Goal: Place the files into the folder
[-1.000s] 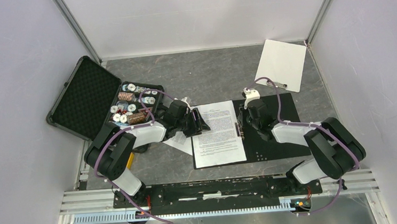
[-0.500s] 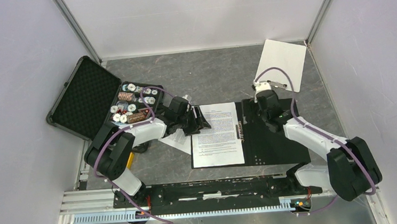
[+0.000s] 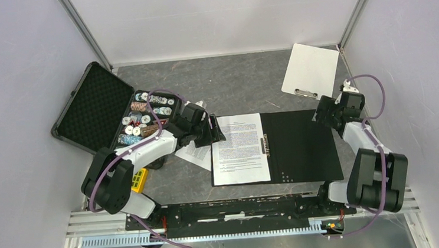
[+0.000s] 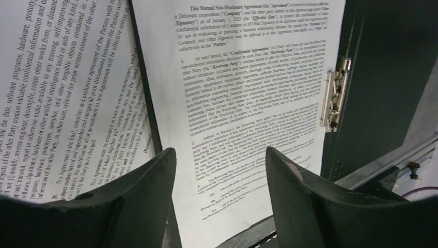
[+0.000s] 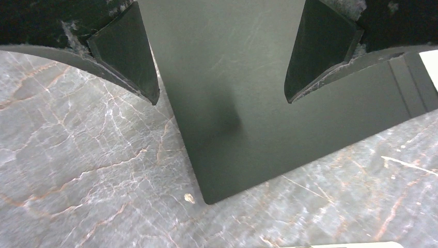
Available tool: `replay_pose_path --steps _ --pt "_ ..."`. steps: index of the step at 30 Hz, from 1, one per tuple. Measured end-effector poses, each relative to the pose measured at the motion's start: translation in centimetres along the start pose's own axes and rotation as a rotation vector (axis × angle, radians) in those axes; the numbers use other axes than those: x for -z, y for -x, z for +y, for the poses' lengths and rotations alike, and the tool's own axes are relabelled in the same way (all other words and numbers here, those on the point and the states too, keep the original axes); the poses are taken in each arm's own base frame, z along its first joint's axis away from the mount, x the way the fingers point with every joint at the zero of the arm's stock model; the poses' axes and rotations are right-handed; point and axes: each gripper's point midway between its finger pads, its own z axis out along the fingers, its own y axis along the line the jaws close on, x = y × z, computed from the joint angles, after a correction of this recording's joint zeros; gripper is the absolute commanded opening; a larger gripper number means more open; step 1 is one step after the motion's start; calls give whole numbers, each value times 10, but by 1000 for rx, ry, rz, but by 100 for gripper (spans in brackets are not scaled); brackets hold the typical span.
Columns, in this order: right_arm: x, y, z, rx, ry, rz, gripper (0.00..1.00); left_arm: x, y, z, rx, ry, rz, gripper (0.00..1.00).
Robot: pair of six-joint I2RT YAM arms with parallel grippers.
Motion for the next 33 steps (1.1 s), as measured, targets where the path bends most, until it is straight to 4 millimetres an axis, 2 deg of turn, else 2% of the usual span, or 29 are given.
replay_pose_path --steps 4,12,17,28,33 --pt "-13 -15 -6 -29 47 70 98 -5 -7 11 -7 39 25 65" --pt "-25 -18 -13 -100 140 88 98 -21 -25 30 6 97 91 60" --pt "-29 -16 -13 -123 202 82 98 -23 -27 33 6 104 90 58" --pt "-21 -20 2 -128 373 18 98 -23 -24 38 7 129 76 57" --pt "-13 -9 11 -121 425 -34 98 -23 -23 40 8 138 71 57"
